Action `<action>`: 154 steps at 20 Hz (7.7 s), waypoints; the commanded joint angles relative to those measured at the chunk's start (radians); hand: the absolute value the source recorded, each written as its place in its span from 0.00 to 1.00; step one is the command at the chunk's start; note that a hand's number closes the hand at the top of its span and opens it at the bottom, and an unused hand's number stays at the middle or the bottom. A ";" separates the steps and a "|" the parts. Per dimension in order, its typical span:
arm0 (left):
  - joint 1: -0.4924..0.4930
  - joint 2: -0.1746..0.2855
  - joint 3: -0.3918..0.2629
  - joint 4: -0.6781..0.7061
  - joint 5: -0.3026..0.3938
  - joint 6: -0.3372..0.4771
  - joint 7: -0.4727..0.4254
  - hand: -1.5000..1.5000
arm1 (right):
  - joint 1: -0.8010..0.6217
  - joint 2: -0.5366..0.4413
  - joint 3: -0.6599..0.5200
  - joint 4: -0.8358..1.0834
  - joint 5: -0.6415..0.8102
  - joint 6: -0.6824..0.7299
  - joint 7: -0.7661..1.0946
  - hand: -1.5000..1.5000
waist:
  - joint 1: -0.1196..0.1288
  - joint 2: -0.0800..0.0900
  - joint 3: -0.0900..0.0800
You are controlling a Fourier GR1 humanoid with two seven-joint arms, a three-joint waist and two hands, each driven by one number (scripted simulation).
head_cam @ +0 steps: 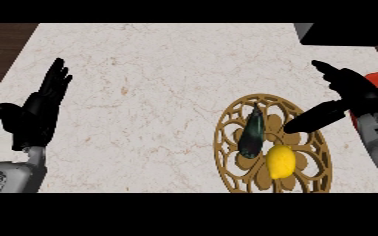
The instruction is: Pick the eggplant from the placemat and place it in the bowl
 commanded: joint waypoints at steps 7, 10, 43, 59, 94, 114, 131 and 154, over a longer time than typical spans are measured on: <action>-0.030 -0.018 0.005 0.019 -0.010 -0.007 0.014 0.50 | -0.105 0.049 0.108 0.230 -0.220 0.190 0.163 0.00 | -0.004 -0.001 0.001; -0.046 -0.003 0.030 0.024 -0.002 -0.020 0.017 0.50 | -0.147 0.072 0.140 0.296 -0.266 0.201 0.173 0.00 | -0.001 -0.001 0.001; -0.020 -0.048 0.109 0.018 -0.050 -0.093 0.034 0.50 | -0.097 0.228 0.269 0.438 0.007 0.098 0.064 0.00 | -0.019 -0.006 0.003; 0.009 -0.067 0.140 0.027 -0.062 -0.126 -0.008 0.50 | -0.063 0.313 0.237 0.488 0.070 0.064 -0.090 1.00 | -0.021 -0.006 0.003; 0.086 -0.066 0.200 -0.048 -0.055 -0.172 0.016 0.50 | 0.619 -0.348 -0.540 -0.335 0.134 -0.184 -0.866 1.00 | -0.042 -0.012 0.004; -0.064 -0.134 0.185 0.075 -0.148 -0.169 0.032 0.50 | -0.021 -0.219 -0.452 0.802 0.278 -0.079 -1.452 1.00 | -0.003 -0.001 0.004; -0.015 -0.142 0.194 0.021 -0.136 -0.179 0.018 0.50 | -0.118 -0.220 -0.680 1.266 0.041 0.244 -1.686 0.00 | -0.013 -0.006 0.007; 0.018 -0.129 0.208 0.001 -0.151 -0.184 0.025 0.50 | 0.104 -0.552 -0.936 1.520 -0.194 0.854 -1.723 0.00 | -0.024 -0.003 0.016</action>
